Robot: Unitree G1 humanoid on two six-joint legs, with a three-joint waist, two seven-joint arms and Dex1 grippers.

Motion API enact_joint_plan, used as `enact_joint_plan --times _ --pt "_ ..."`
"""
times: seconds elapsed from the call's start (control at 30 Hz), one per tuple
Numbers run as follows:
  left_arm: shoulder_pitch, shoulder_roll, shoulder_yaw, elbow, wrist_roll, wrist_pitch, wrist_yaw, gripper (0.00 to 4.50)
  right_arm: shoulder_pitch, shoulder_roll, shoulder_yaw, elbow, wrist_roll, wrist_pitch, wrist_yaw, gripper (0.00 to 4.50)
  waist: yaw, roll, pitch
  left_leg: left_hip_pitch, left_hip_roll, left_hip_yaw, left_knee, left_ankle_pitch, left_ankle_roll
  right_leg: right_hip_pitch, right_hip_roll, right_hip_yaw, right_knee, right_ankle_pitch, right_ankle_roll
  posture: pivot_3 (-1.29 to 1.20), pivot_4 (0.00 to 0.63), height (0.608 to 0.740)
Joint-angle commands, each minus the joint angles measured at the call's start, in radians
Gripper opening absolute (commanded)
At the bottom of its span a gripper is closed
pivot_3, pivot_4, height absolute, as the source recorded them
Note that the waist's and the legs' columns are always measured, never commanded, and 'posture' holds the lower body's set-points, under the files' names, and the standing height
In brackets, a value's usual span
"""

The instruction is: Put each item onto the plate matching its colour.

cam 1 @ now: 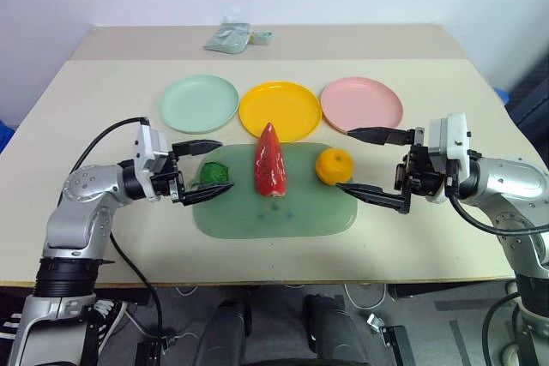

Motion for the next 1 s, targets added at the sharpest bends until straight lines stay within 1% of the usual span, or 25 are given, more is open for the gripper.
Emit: enact_joint_plan --times 0.03,0.17,0.3,0.4,0.5,0.57,0.6,0.63,0.73,0.8,0.87,0.93,1.0 --pt "-0.003 0.013 0.025 -0.019 -0.008 -0.016 0.002 4.50 -0.031 -0.007 -0.029 -0.021 0.016 -0.002 -0.008 4.46 0.000 0.000 0.000 0.000 0.000 0.000 0.000 0.000 0.000 0.000 0.000 0.000 0.000 0.000 0.000 0.00 0.150 0.740" --pt "0.014 0.023 0.057 -0.013 -0.011 -0.027 0.017 4.50 -0.036 0.017 -0.001 -0.006 -0.007 -0.017 -0.015 4.46 0.000 0.000 0.000 0.000 0.000 0.000 0.000 0.000 0.000 0.000 0.000 0.000 0.000 0.000 0.000 0.00 0.150 0.740" --pt "0.002 0.046 0.128 -0.023 -0.047 0.000 0.056 4.50 -0.080 0.026 0.003 -0.008 0.009 0.011 -0.033 4.46 -0.001 0.000 0.000 0.000 0.000 0.000 0.000 0.000 0.000 0.000 0.000 0.000 0.000 0.000 0.000 0.00 0.150 0.740" --pt "-0.001 0.088 0.173 0.001 -0.066 0.011 0.043 4.50 -0.148 0.058 0.019 0.030 0.006 0.037 -0.074 4.46 -0.001 0.000 0.000 0.000 0.000 0.000 0.000 0.000 0.000 0.000 0.000 0.000 0.000 0.000 0.000 0.00 0.150 0.740" --pt "0.010 0.117 0.240 0.000 -0.097 0.038 0.080 4.50 -0.218 0.097 0.043 0.086 -0.004 0.033 -0.076 4.46 -0.002 0.000 0.000 0.000 0.000 0.000 0.000 0.000 0.000 0.000 0.000 0.000 0.000 0.000 0.000 0.00 0.150 0.740" --pt "-0.006 0.138 0.293 0.032 -0.137 0.099 0.120 4.50 -0.271 0.129 0.065 0.128 -0.026 0.041 -0.104 4.46 -0.004 0.000 0.000 0.000 0.000 0.000 -0.001 0.000 0.000 0.000 0.000 0.000 0.000 0.000 0.000 0.00 0.150 0.740" --pt "0.003 0.151 0.298 0.013 -0.149 0.136 0.131 4.50 -0.289 0.129 0.065 0.150 -0.033 0.045 -0.104 4.46 -0.004 0.000 0.000 0.000 0.000 0.000 -0.001 0.000 0.000 0.000 0.000 0.000 0.000 0.000 0.000 0.00 0.150 0.740" --pt "0.020 0.170 0.292 0.001 -0.136 0.136 0.118 4.50 -0.310 0.129 0.077 0.156 -0.037 0.062 -0.107 4.46 -0.004 0.000 0.000 0.000 0.000 0.000 -0.001 0.000 0.000 -0.001 0.000 0.000 0.000 0.000 0.000 0.00 0.150 0.740" --pt "0.054 0.207 0.232 0.005 -0.065 0.120 0.089 4.50 -0.369 0.124 0.143 0.154 -0.094 0.099 -0.120 4.46 -0.001 0.000 0.000 0.000 0.000 0.000 -0.001 0.000 0.000 -0.001 0.000 0.000 0.000 0.000 0.000 0.00 0.150 0.740" --pt "0.056 0.200 0.190 -0.027 -0.033 0.148 0.136 4.50 -0.426 0.110 0.189 0.157 -0.156 0.124 -0.139 4.46 0.000 0.001 0.000 0.000 0.000 0.000 -0.001 0.000 0.000 -0.001 0.000 0.000 0.000 0.000 0.000 0.00 0.150 0.740" --pt "0.025 0.201 0.191 -0.032 -0.059 0.232 0.188 4.50 -0.516 0.143 0.177 0.182 -0.121 0.217 -0.191 4.46 -0.003 0.001 0.000 0.000 0.000 0.000 -0.001 0.000 0.000 -0.001 0.000 0.000 0.000 0.000 0.000 0.00 0.150 0.740" --pt "0.013 0.196 0.179 -0.075 -0.075 0.308 0.239 4.50 -0.545 0.129 0.173 0.167 -0.113 0.246 -0.178 4.46 -0.002 0.000 0.000 -0.001 0.000 0.000 0.000 0.000 0.000 -0.002 0.000 0.000 0.001 0.000 0.000 0.00 0.150 0.740" --pt "0.025 0.195 0.166 -0.123 -0.082 0.361 0.264 4.50 -0.541 0.119 0.182 0.138 -0.123 0.258 -0.177 4.46 0.001 0.000 0.000 -0.001 0.000 -0.001 -0.002 0.000 0.000 -0.002 0.000 0.000 0.001 0.000 0.000 0.00 0.150 0.740"
